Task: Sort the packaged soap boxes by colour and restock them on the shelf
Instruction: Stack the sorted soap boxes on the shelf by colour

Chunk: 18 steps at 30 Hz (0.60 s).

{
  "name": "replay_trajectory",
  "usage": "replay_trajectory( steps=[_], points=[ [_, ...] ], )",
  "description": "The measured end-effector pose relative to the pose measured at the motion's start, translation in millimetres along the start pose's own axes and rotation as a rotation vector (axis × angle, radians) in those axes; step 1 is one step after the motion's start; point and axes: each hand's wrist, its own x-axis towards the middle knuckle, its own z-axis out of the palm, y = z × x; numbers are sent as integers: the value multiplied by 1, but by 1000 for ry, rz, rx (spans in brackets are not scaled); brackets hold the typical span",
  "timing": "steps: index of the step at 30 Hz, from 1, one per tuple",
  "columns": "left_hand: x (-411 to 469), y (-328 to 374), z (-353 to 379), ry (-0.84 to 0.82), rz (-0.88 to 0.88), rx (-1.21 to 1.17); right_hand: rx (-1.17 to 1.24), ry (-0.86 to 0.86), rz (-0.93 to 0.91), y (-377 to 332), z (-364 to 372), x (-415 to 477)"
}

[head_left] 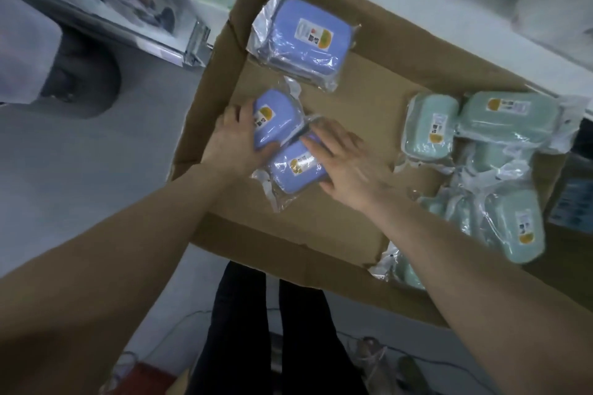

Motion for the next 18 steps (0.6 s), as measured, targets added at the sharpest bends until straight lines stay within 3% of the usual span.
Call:
replay_trajectory(
  steps=[3, 7, 15, 18],
  points=[
    [1, 0, 4, 0, 15, 50, -29, -36, -44, 4, 0, 2],
    [3, 3, 8, -1, 7, 128, -10, -8, 61, 21, 0, -16],
    [-12, 14, 17, -43, 85, 272, 237, 52, 588, 42, 8, -60],
    [-22, 24, 20, -32, 30, 267, 325, 92, 730, 29, 4, -59]
  ],
)
